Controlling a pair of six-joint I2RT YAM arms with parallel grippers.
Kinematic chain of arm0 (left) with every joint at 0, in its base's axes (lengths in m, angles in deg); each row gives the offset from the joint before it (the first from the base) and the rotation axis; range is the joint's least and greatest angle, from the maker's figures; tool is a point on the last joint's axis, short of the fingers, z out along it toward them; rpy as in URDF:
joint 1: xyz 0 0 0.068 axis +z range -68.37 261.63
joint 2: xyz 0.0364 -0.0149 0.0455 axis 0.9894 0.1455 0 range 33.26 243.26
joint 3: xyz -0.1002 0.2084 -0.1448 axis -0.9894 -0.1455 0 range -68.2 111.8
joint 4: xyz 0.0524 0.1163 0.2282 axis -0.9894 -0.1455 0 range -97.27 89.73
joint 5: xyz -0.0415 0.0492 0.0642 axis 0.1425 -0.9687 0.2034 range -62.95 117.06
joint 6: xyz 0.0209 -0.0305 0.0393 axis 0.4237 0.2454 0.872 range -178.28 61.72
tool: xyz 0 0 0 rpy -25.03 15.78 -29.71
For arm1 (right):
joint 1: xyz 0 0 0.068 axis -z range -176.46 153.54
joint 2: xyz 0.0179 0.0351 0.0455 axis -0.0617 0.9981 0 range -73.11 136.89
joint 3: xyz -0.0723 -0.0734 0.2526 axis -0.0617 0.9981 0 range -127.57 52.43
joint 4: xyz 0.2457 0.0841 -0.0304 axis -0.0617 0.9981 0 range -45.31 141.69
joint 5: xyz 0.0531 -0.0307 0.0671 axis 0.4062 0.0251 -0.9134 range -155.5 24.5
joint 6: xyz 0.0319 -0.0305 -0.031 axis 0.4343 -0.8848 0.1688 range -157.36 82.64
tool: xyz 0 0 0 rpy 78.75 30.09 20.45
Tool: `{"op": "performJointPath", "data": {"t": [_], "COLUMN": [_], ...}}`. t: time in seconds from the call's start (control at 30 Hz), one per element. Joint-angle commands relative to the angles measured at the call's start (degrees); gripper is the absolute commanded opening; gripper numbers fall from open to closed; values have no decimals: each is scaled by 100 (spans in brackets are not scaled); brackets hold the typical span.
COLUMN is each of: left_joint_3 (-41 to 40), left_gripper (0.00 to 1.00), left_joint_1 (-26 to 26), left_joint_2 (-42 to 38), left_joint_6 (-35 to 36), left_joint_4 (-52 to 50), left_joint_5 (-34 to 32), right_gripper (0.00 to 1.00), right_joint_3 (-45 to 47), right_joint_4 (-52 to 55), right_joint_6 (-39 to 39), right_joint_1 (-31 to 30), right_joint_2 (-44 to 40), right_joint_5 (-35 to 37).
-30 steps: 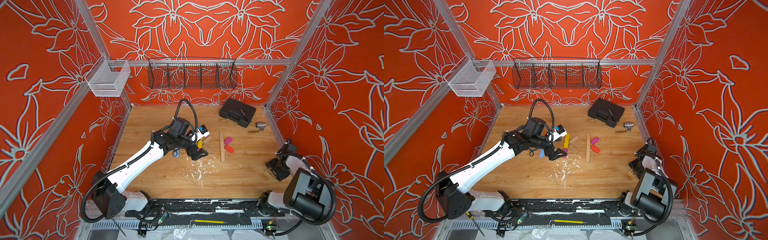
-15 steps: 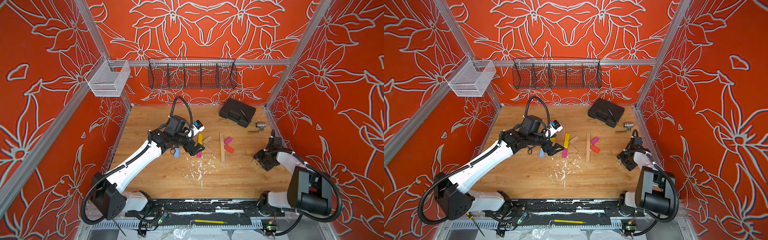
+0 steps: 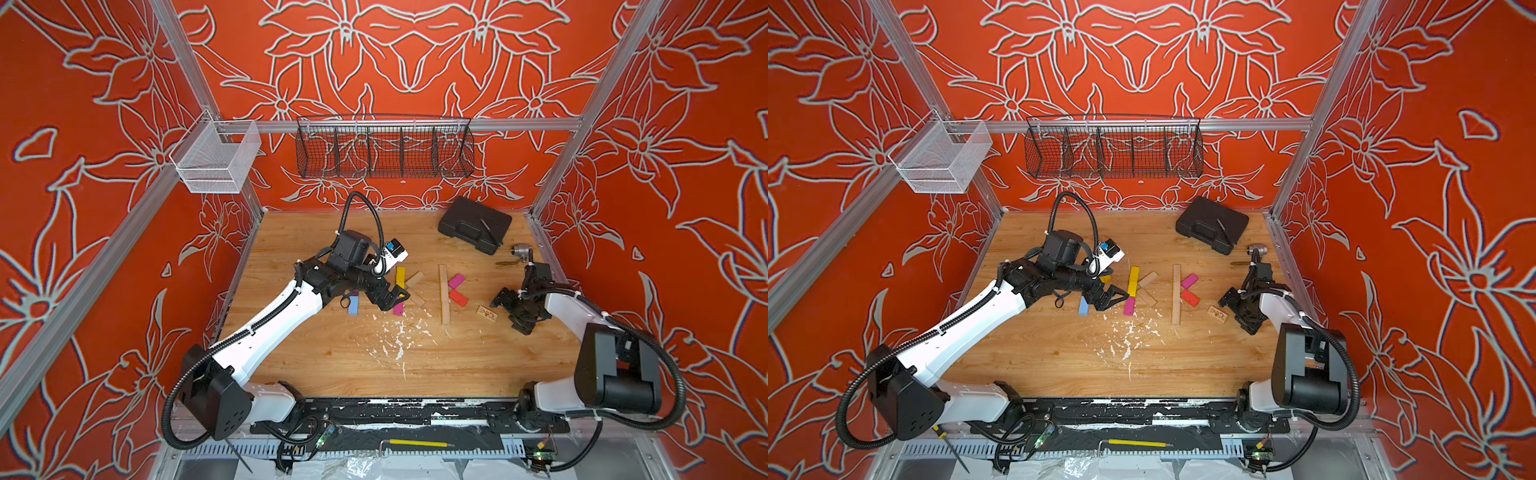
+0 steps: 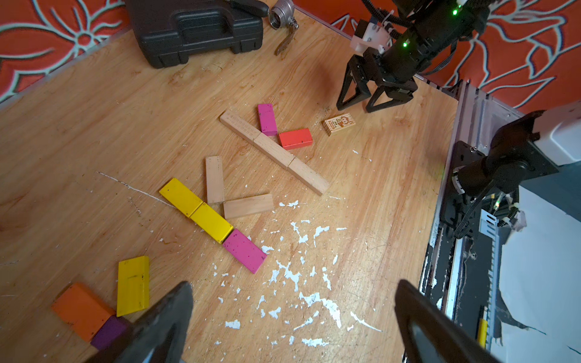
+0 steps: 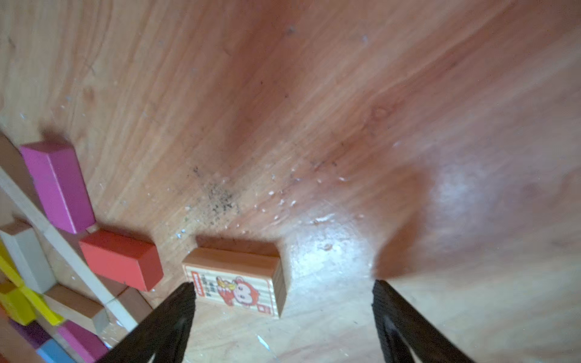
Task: Assemble the letter k with building blocks
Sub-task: Move the building block to the center of the board, then pick up the building block from the center of the board.
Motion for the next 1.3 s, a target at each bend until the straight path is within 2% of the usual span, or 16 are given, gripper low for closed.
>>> {"op": "performJointPath", "data": {"t": [0.0,0.1,0.27,0.33,0.43,0.5,0.63,0.77,1.07,1.17,1.27], "left_joint_3": [-8,-16,-38,-84,-248,-446,-684,-691,-641,-657,-658], "left_gripper": [97,97,97,97,97,97,97,97,98,97,97], "left_joint_1": [22,35,46,55,46,53,55,54,54,55,55], "left_joint_2": [14,-18,-107,-181,-369,-522,-738,-795,-760,-785,-778], "left_joint_6": [-33,-39,14,286,796,1103,1423,1411,1335,1353,1434], "left_joint_4": [61,79,70,25,-24,46,131,173,123,123,56], "left_joint_5": [214,268,310,532,892,936,819,787,544,514,439], "right_gripper": [91,90,79,73,69,67,63,60,52,48,38], "right_joint_3": [-379,-296,166,218,94,-33,-41,-124,-519,-690,-775], "right_joint_4": [634,350,-226,-51,241,430,344,269,202,298,344], "right_joint_6": [-1826,-2999,-4644,-5635,-6274,-6613,-7112,-7462,-7977,-8108,-8184], "right_joint_1": [-36,-49,-152,-207,-259,-268,-390,-476,-625,-660,-690], "right_joint_2": [-489,-1066,-1999,-2002,-1595,-1301,-877,-398,608,925,1199], "right_joint_5": [275,130,-469,-777,-491,-624,-674,-495,-640,-784,-645]}}
